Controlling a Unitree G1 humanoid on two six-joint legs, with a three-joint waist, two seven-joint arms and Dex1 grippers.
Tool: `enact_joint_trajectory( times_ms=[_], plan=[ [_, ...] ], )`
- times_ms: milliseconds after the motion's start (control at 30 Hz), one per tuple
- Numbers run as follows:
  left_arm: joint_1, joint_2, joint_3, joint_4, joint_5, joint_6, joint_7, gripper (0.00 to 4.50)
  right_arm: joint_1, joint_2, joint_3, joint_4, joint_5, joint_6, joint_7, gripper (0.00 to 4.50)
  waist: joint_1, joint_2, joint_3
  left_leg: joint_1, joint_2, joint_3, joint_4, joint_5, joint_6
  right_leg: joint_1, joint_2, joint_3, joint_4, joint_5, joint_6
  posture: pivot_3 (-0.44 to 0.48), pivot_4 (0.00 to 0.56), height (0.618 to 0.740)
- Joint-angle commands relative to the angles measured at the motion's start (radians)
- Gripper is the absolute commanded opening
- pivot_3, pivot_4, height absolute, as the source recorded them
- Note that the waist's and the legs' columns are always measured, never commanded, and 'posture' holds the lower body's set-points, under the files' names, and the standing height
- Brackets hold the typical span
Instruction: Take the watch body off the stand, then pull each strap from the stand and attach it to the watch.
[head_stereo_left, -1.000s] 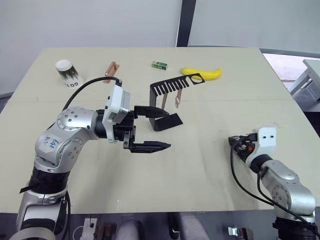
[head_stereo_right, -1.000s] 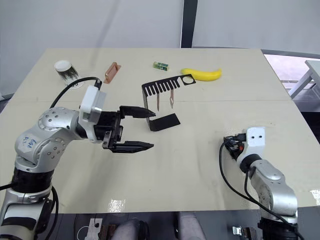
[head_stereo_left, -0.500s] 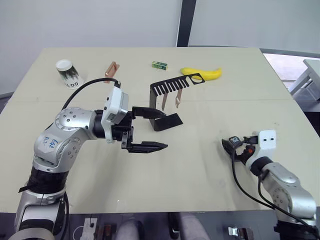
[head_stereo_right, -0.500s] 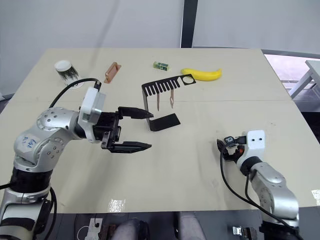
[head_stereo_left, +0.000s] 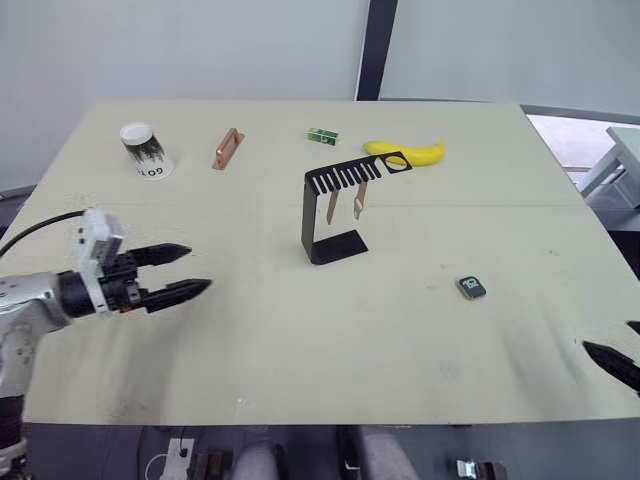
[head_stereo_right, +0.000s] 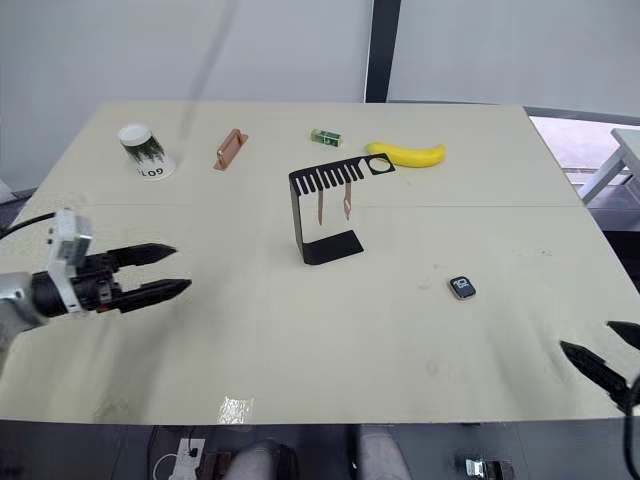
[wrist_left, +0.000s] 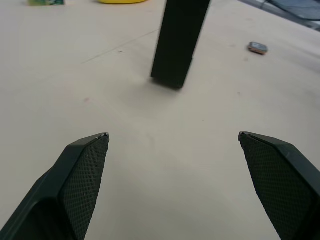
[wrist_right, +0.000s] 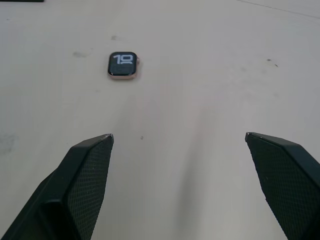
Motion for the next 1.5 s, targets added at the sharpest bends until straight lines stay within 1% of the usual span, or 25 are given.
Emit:
enact_joint_trajectory(
  times_ms=[33, 133, 200, 333, 400, 500, 567, 667, 700, 800, 900, 1033, 1200, 1500],
  plan=[
    [-0.014, -0.004, 0.029, -0.011, 0.006, -0.035, 0.025, 4.5, -0.001, -0.017, -0.058, 0.008, 0.005, -0.042, 0.032, 4.48, 0.003, -0.001, 0.0, 0.0, 0.0, 0.0, -0.001, 0.0, 0.0, 0.0, 0.0, 0.0, 0.0, 0.0, 0.0, 0.0, 0.15, 0.74],
    [-0.011, -0.036, -0.01, -0.064, 0.009, -0.041, 0.05, 4.5, -0.034, -0.014, -0.029, -0.006, 0.012, -0.043, 0.014, 4.48, 0.006, -0.001, 0.0, 0.001, 0.0, 0.001, -0.002, 0.0, 0.0, 0.0, -0.001, 0.0, 0.0, 0.0, 0.0, 0.0, 0.15, 0.74],
    [-0.018, -0.07, -0.036, -0.112, 0.002, -0.03, 0.089, 4.5, -0.049, -0.009, 0.01, -0.045, 0.01, -0.046, 0.012, 4.48, 0.01, -0.001, 0.0, 0.001, 0.0, 0.001, -0.003, 0.0, -0.001, 0.0, -0.001, 0.0, 0.0, 0.0, 0.0, 0.0, 0.15, 0.74],
    [-0.011, -0.171, -0.137, -0.29, -0.01, 0.026, 0.211, 4.5, -0.1, 0.019, 0.104, -0.205, 0.08, 0.006, -0.041, 4.48, 0.011, -0.001, 0.0, 0.001, 0.0, 0.001, -0.003, 0.001, -0.001, 0.0, -0.001, 0.0, 0.001, 0.0, 0.0, 0.0, 0.15, 0.74],
    [-0.028, -0.236, -0.209, -0.356, 0.029, 0.061, 0.319, 4.5, -0.135, 0.034, 0.169, -0.306, 0.132, 0.044, -0.093, 4.48, 0.01, -0.001, 0.0, 0.0, 0.0, 0.001, -0.003, 0.001, -0.002, 0.0, -0.001, 0.001, 0.001, 0.0, 0.0, 0.0, 0.15, 0.74],
    [-0.057, -0.344, -0.303, -0.407, 0.103, 0.093, 0.484, 4.5, -0.2, 0.057, 0.271, -0.425, 0.201, 0.094, -0.189, 4.48, 0.011, 0.0, -0.001, -0.001, 0.0, 0.0, -0.002, 0.001, -0.002, 0.001, -0.001, 0.001, 0.002, 0.0, 0.0, 0.0, 0.15, 0.74],
    [-0.074, -0.403, -0.357, -0.41, 0.17, 0.089, 0.574, 4.5, -0.254, 0.071, 0.336, -0.479, 0.241, 0.118, -0.257, 4.48, 0.011, 0.0, -0.001, -0.001, 0.0, 0.0, -0.002, 0.002, -0.003, 0.001, 0.0, 0.001, 0.002, 0.0, 0.0, 0.0, 0.15, 0.74],
    [-0.123, -0.537, -0.4, -0.372, 0.253, 0.105, 0.747, 4.5, -0.34, 0.088, 0.449, -0.543, 0.262, 0.138, -0.347, 4.48, 0.012, -0.001, -0.001, -0.001, -0.001, 0.0, -0.001, 0.002, -0.003, 0.001, 0.0, 0.001, 0.003, 0.0, 0.0, 0.0, 0.15, 0.74],
    [-0.135, -0.564, -0.422, -0.365, 0.28, 0.108, 0.776, 4.5, -0.37, 0.09, 0.486, -0.561, 0.257, 0.145, -0.378, 4.48, 0.013, -0.001, -0.001, -0.001, -0.001, -0.001, 0.0, 0.002, -0.002, 0.001, 0.0, 0.001, 0.003, 0.0, 0.001, 0.0, 0.15, 0.74],
    [-0.159, -0.603, -0.464, -0.331, 0.34, 0.077, 0.804, 4.5, -0.47, 0.114, 0.572, -0.596, 0.293, 0.166, -0.482, 4.48, 0.01, -0.001, -0.001, -0.001, -0.001, -0.001, 0.002, 0.002, -0.002, -0.001, 0.0, 0.0, 0.003, 0.0, 0.001, 0.0, 0.15, 0.74],
    [-0.169, -0.615, -0.476, -0.292, 0.377, 0.042, 0.807, 4.5, -0.517, 0.122, 0.608, -0.602, 0.322, 0.179, -0.534, 4.48, 0.012, -0.001, -0.001, -0.001, 0.0, -0.001, 0.003, 0.002, -0.002, -0.002, 0.0, 0.0, 0.004, 0.0, 0.0, 0.0, 0.15, 0.74],
    [-0.215, -0.656, -0.479, -0.208, 0.401, -0.005, 0.813, 4.5, -0.558, 0.111, 0.67, -0.59, 0.315, 0.177, -0.543, 4.48, 0.014, -0.001, -0.001, -0.003, 0.0, -0.001, 0.005, 0.002, -0.001, -0.002, 0.0, 0.0, 0.004, 0.0, 0.001, 0.0, 0.15, 0.74],
    [-0.243, -0.696, -0.493, -0.165, 0.433, -0.032, 0.826, 4.5, -0.596, 0.115, 0.722, -0.568, 0.3, 0.172, -0.554, 4.48, 0.014, -0.001, -0.001, -0.004, 0.0, -0.002, 0.008, 0.001, 0.0, -0.002, -0.001, -0.001, 0.004, 0.0, 0.001, 0.0, 0.15, 0.74],
    [-0.292, -0.707, -0.49, -0.088, 0.499, -0.114, 0.837, 4.5, -0.608, 0.117, 0.77, -0.547, 0.272, 0.154, -0.548, 4.48, 0.014, -0.001, -0.001, -0.004, 0.001, -0.002, 0.008, 0.001, 0.0, -0.002, 0.0, -0.001, 0.005, 0.0, 0.001, 0.0, 0.15, 0.74]
  ],
)
